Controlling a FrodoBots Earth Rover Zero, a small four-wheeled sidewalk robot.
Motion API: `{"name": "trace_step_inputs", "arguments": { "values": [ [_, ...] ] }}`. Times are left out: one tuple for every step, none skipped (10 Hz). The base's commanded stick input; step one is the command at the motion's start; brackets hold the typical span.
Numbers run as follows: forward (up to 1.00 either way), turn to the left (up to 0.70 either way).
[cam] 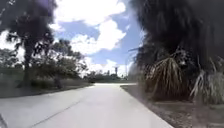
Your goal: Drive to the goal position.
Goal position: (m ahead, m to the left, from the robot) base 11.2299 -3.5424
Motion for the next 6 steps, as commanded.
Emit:
{"name": "trace_step_inputs", "arguments": {
  "values": [
    [1.0, 0.39],
    [1.0, 0.27],
    [1.0, 0.0],
    [1.0, 0.0],
    [1.0, 0.0],
    [1.0, 0.0]
  ]
}}
